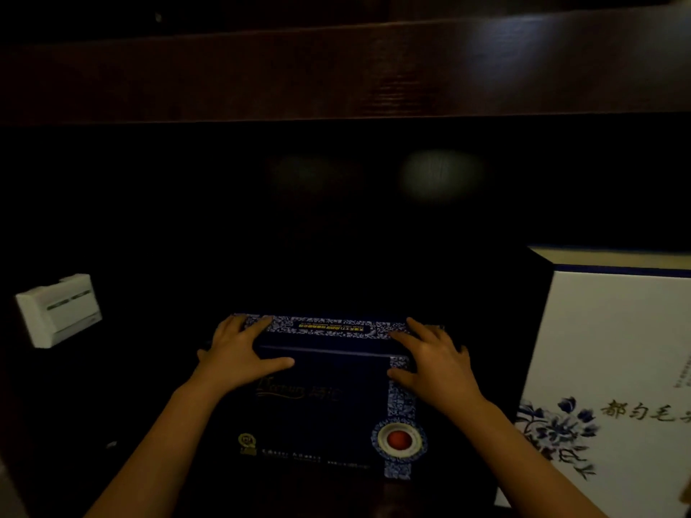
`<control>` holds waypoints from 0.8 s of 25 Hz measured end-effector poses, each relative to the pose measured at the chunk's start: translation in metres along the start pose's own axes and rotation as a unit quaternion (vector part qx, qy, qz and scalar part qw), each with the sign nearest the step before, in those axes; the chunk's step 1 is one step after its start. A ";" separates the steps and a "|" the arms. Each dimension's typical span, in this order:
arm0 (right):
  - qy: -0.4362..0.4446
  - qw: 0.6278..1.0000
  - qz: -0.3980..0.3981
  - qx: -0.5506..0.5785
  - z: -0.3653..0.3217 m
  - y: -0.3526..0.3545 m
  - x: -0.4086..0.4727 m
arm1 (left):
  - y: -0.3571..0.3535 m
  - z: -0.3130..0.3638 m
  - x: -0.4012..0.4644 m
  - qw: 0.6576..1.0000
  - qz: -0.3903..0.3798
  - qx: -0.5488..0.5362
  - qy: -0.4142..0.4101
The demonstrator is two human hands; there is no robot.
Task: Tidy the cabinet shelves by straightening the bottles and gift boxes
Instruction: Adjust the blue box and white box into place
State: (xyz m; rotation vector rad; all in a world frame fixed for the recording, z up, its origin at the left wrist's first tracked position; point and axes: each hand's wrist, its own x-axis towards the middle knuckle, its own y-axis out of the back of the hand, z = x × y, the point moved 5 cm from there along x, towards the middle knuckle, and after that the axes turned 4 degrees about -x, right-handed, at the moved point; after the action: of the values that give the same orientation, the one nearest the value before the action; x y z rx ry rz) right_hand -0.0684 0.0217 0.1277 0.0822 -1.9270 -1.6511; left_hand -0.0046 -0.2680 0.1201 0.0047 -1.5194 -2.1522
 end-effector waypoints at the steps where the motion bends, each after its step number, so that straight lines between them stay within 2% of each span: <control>1: -0.002 1.000 0.002 0.010 0.002 -0.002 -0.001 | 0.000 -0.002 0.001 1.000 0.004 -0.004 -0.006; 6: -0.002 0.999 0.031 0.027 0.003 -0.002 -0.002 | 0.002 0.001 -0.003 0.999 0.051 0.001 -0.011; 11: -0.001 0.999 0.048 0.026 0.005 0.003 -0.002 | 0.002 0.002 -0.007 0.998 0.064 -0.008 -0.003; 15: -0.007 0.999 0.040 0.026 0.016 0.009 -0.004 | -0.005 0.012 -0.013 0.997 0.072 0.024 0.000; 20: -0.017 0.998 0.043 0.033 0.030 0.013 -0.016 | -0.010 0.026 -0.014 0.997 0.068 0.017 -0.024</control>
State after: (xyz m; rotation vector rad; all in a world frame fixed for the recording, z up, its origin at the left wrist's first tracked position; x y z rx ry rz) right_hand -0.0654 0.0580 0.1319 -0.0025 -1.9831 -1.5422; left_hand -0.0038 -0.2369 0.1171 -0.1367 -1.5367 -2.0331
